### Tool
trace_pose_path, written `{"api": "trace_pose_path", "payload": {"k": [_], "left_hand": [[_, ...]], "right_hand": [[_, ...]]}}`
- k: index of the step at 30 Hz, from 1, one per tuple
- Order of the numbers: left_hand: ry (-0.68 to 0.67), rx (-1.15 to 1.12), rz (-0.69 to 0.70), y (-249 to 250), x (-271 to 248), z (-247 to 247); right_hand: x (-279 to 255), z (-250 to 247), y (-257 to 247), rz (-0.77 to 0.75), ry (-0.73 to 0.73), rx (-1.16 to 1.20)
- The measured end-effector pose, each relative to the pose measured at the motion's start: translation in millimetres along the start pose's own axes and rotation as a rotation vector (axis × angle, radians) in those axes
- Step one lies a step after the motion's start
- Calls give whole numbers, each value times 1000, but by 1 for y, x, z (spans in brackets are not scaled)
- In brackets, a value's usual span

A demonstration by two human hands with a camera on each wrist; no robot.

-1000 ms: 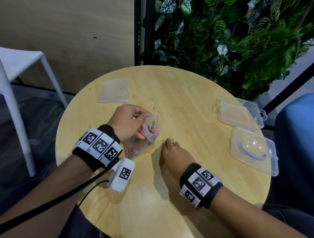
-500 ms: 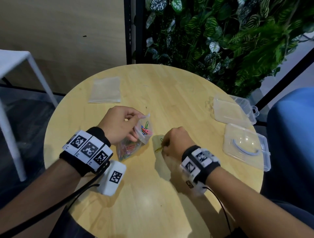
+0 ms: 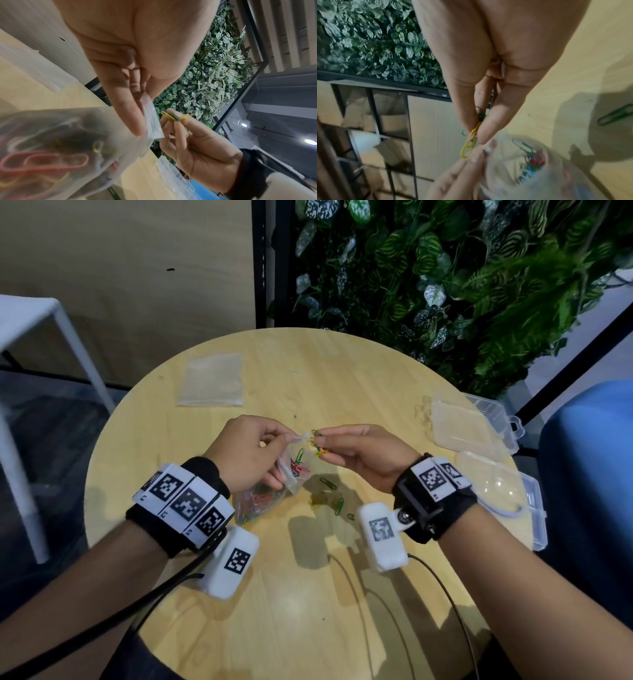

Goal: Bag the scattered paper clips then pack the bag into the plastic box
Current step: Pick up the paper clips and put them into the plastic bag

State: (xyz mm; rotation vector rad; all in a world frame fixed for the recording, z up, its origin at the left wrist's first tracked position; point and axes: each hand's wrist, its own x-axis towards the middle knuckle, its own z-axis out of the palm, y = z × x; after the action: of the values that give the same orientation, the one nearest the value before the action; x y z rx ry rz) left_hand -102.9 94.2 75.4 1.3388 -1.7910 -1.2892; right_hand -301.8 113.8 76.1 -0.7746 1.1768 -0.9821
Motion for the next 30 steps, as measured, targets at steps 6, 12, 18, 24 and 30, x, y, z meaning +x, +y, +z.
{"api": "trace_pose_path", "payload": {"k": [6,12,18,24,30], "left_hand": [[20,-21,-1,1,0,5],[37,-25,2,1,0,-2],[39,-6,-9,-1,-1,-11],[19,1,-12,2,-7,-18],[18,16,-9,3,-15,-22]], "right_hand": [[1,28,24,-249,146,-534],[-8,33,10,-459,47,-1057],[-6,-13,25,-240,88,-1454],[-24,-13,66,-168,-264,-1748],[-59,-25,67,-311,-353,-1980]]}}
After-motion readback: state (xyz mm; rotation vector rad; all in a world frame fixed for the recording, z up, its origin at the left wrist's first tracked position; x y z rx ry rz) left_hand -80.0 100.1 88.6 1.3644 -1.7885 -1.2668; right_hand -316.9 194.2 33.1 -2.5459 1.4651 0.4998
